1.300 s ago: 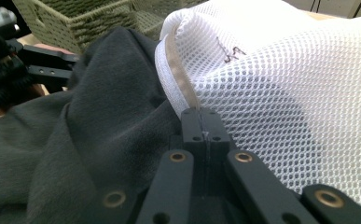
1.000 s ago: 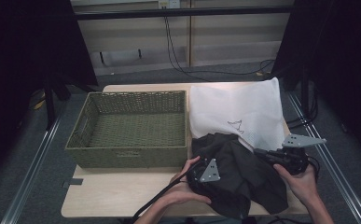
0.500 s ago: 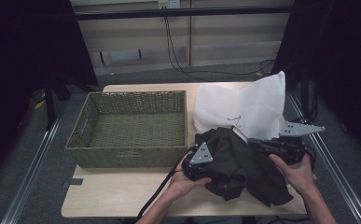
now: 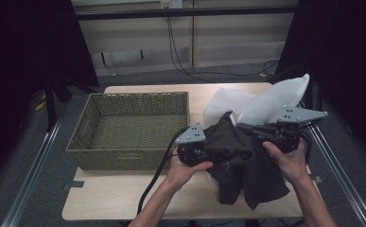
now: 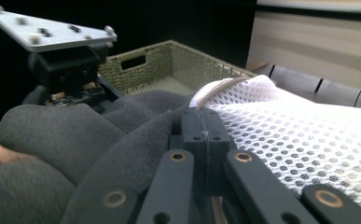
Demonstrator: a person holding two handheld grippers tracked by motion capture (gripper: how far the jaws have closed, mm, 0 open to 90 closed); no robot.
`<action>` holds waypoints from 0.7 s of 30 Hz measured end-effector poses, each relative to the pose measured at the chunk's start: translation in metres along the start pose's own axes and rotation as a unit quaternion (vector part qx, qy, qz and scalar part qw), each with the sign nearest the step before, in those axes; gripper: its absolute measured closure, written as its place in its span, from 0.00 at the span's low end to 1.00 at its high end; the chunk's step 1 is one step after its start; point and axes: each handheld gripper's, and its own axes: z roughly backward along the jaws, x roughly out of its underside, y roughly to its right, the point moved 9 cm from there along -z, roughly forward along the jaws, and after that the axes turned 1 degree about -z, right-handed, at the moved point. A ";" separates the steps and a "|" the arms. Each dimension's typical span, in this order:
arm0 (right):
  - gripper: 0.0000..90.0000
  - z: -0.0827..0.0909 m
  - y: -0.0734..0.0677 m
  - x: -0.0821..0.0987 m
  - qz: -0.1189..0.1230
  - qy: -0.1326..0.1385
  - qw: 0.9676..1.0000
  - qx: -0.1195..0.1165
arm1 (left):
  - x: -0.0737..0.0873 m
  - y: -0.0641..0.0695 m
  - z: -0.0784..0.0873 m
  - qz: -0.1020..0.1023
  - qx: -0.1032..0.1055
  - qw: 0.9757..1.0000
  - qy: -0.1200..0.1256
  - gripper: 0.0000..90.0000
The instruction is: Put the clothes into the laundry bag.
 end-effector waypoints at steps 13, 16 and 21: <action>1.00 0.000 -0.016 0.034 0.008 -0.057 0.998 -0.004 | 0.072 -0.016 -0.063 0.011 -0.057 0.992 -0.108 0.80; 1.00 0.006 -0.024 0.038 0.009 -0.061 0.998 -0.016 | 0.081 -0.021 -0.070 0.046 -0.053 0.991 -0.113 0.80; 1.00 0.004 -0.030 0.066 -0.015 -0.079 0.996 -0.045 | 0.091 -0.023 -0.077 0.038 -0.079 0.988 -0.129 0.80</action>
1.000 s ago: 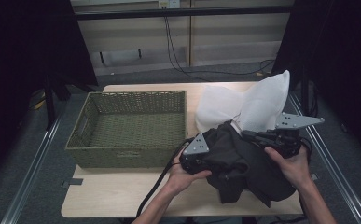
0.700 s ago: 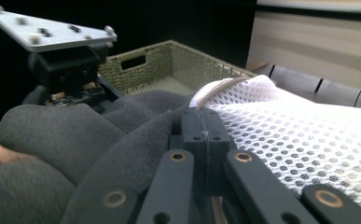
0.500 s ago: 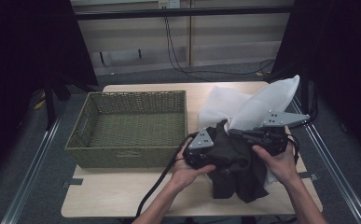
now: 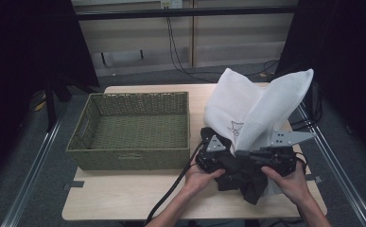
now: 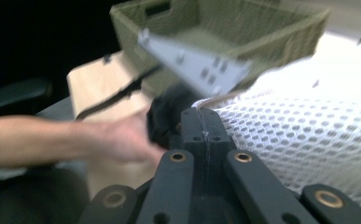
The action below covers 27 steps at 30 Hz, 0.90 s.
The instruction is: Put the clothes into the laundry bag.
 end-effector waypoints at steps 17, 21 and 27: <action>1.00 -0.018 0.009 0.080 -0.014 -0.111 0.994 0.018 | 0.005 0.000 -0.002 -0.004 0.010 1.000 -0.003 0.77; 1.00 -0.019 0.019 0.094 -0.015 -0.133 0.990 0.039 | 0.009 0.001 0.003 -0.008 0.022 1.000 -0.004 0.72; 1.00 -0.013 0.036 0.103 -0.021 -0.143 0.987 0.068 | 0.013 0.004 0.006 -0.035 0.018 0.999 -0.013 0.70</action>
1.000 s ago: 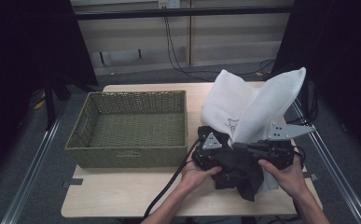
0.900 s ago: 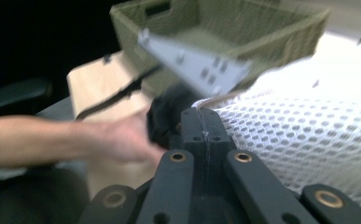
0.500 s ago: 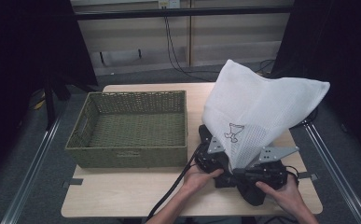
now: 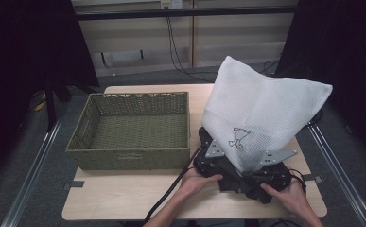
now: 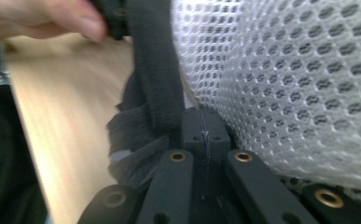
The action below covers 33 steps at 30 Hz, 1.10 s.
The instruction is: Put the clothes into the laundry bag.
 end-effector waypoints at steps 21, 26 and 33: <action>1.00 0.008 0.033 0.008 -0.011 0.003 0.997 0.077 | 0.002 0.022 0.050 -0.037 0.077 0.996 0.030 0.54; 1.00 0.014 0.033 0.006 -0.021 0.018 0.997 0.068 | -0.011 0.009 0.073 -0.018 0.058 0.993 0.106 0.68; 1.00 0.027 0.028 -0.011 -0.020 0.055 0.996 0.061 | 0.003 -0.001 0.029 -0.038 -0.004 0.999 0.005 0.54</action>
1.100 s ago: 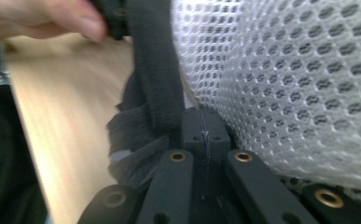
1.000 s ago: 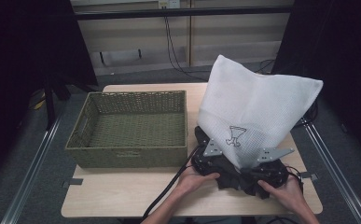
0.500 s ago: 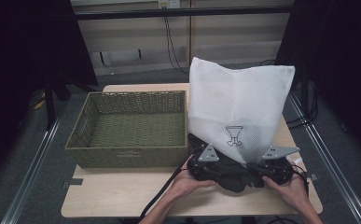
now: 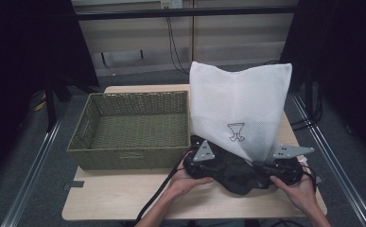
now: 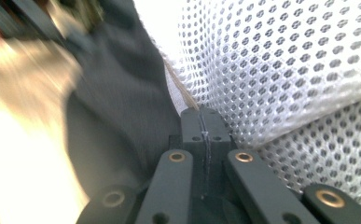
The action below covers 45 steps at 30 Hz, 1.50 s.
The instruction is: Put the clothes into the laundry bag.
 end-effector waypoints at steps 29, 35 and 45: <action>0.58 -0.022 0.053 -0.108 0.000 0.043 0.997 0.058 | 0.020 0.004 -0.012 0.013 0.020 0.999 -0.025 0.82; 0.67 -0.018 0.079 -0.097 -0.024 0.041 0.995 0.086 | 0.020 0.004 -0.012 0.023 0.023 0.999 -0.017 0.82; 0.84 -0.045 0.077 -0.100 0.007 0.001 0.996 0.093 | 0.018 0.004 -0.008 0.033 0.028 0.999 -0.001 0.80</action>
